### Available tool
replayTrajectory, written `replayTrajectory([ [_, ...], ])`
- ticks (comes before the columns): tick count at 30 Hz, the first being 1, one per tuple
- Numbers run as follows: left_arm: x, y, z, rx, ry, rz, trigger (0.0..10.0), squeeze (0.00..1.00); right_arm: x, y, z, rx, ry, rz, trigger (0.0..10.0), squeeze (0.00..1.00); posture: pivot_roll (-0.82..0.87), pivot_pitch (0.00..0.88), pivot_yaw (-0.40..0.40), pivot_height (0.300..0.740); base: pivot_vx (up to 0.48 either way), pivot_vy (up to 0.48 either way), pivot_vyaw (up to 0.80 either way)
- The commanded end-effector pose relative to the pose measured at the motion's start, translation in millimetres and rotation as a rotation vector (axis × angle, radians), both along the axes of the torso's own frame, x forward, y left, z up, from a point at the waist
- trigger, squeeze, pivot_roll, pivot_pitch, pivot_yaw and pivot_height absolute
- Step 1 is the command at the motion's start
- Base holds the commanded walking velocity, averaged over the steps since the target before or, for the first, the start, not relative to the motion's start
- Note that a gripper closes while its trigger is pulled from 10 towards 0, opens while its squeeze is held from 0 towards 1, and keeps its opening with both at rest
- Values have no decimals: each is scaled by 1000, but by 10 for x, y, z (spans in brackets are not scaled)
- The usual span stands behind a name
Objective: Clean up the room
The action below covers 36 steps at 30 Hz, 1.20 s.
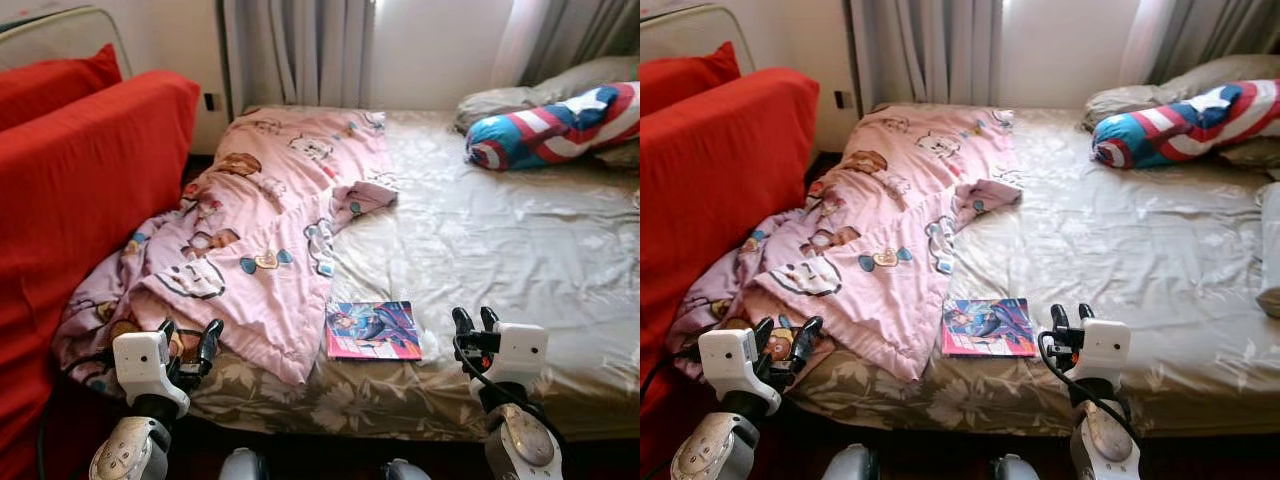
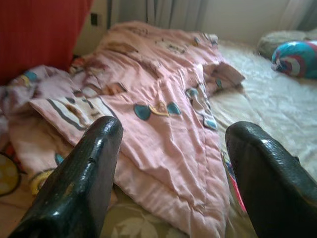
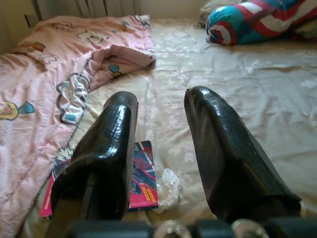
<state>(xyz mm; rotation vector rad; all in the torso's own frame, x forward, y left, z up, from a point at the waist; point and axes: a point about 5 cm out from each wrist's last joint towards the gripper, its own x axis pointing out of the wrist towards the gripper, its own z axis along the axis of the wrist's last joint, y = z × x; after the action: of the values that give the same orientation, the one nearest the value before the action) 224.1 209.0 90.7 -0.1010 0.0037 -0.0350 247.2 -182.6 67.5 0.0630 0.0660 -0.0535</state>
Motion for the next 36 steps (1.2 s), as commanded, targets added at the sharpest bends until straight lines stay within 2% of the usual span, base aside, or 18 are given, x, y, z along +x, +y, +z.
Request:
replayTrajectory([
  [1, -6, -12, 28, -9, -7, -13, 10000, 0, 8, 9, -1, 3, 14, 7, 10000, 0, 3, 49, -28, 640, 0, 0, 0],
  [4, -4, -15, 19, -10, -3, -15, 10000, 0, 11, 22, -7, 5, 18, 12, 10000, 0, 3, 57, -24, 625, 0, 0, 0],
  [16, -1, -33, 17, -9, 4, -27, 10000, 0, 18, 55, 2, 11, 11, 26, 10000, 0, 4, 63, -23, 625, 0, 0, 0],
  [19, 0, -45, 14, -8, 6, -32, 10000, 0, 23, 78, -23, 28, 29, 38, 10000, 0, 3, 64, -21, 610, 0, 0, 0],
  [21, 0, -49, 13, -8, 6, -34, 10000, 0, 13, 85, -8, 13, 3, 39, 10000, 0, 3, 65, -21, 595, 0, 0, 0],
  [30, -2, -55, 17, -1, 8, -37, 10000, 0, 18, 91, -15, 19, 16, 41, 10000, 0, 5, 69, -20, 595, 0, 0, 0],
  [36, -1, -58, 17, 0, 8, -38, 10000, 0, 18, 109, -25, 12, 20, 56, 10000, 0, 4, 68, -19, 595, 252, 0, 0],
])
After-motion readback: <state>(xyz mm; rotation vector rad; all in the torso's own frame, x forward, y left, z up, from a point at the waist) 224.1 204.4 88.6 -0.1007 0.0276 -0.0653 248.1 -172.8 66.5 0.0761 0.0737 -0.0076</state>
